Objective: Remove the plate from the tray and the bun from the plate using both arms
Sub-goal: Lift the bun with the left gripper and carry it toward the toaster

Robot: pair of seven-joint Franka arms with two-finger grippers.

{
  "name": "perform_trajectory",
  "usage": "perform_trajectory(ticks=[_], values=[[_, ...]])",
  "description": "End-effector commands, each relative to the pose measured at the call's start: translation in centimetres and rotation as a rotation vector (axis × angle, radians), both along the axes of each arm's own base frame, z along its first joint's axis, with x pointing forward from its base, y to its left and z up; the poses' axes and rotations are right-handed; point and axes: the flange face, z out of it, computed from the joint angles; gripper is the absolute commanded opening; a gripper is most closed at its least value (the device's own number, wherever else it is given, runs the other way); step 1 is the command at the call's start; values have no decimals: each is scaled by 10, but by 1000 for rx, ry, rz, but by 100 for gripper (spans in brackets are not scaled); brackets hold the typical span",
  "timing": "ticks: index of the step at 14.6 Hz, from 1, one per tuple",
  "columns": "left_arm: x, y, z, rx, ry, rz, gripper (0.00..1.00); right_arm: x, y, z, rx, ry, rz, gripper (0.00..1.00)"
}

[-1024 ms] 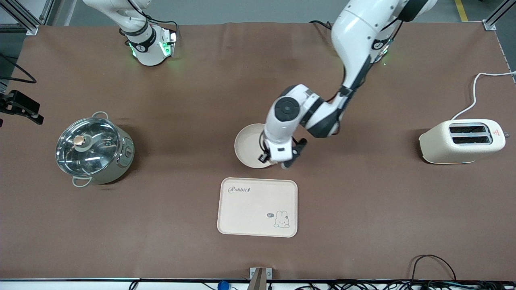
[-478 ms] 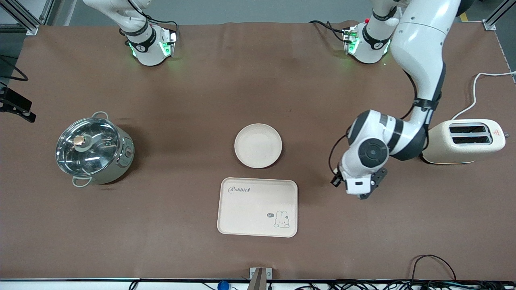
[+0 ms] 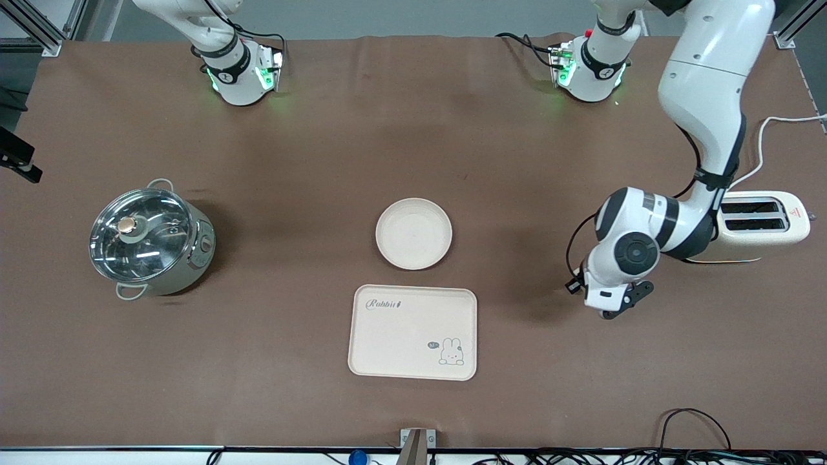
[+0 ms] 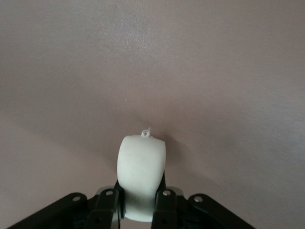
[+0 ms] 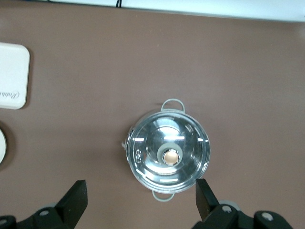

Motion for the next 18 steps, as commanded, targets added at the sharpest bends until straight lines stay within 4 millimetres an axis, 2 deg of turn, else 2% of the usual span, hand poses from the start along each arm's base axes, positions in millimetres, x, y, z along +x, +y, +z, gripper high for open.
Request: perform_trajectory(ticks=[1,3,4,5,6,7,9,11,13,14,15,17,18], values=[[-9,4,-10,-45,-9,-33,28,-3,3,-2,-12,21,5,100],[-11,-4,-1,-40,4,-47,35,-4,3,-3,-10,28,4,100],[-11,-3,1,-33,10,-60,52,-4,3,-3,-10,28,4,100],[-8,-3,3,-32,4,-74,80,-4,2,-3,-10,28,4,100],[-3,-1,9,-34,-9,-76,92,-5,0,-3,-9,34,1,100],[9,-3,24,-37,-42,-74,100,-5,-2,-4,-9,39,-6,100],[30,-8,68,-28,-88,-71,100,-5,-2,-4,-9,39,-6,100],[55,-11,120,-19,-98,-94,100,-5,-1,-4,-9,39,-3,100],[66,-7,166,-16,-76,-177,100,-5,0,-3,-9,34,-1,100],[61,-9,180,-13,-56,-252,100,-5,1,-4,-9,36,1,100],[48,-15,203,8,-26,-324,100,-4,2,-3,-9,34,2,100],[36,-2,242,43,0,-369,100,-4,2,-3,-8,33,2,100],[31,8,244,47,44,-398,100,-4,2,-4,-8,33,3,100]])
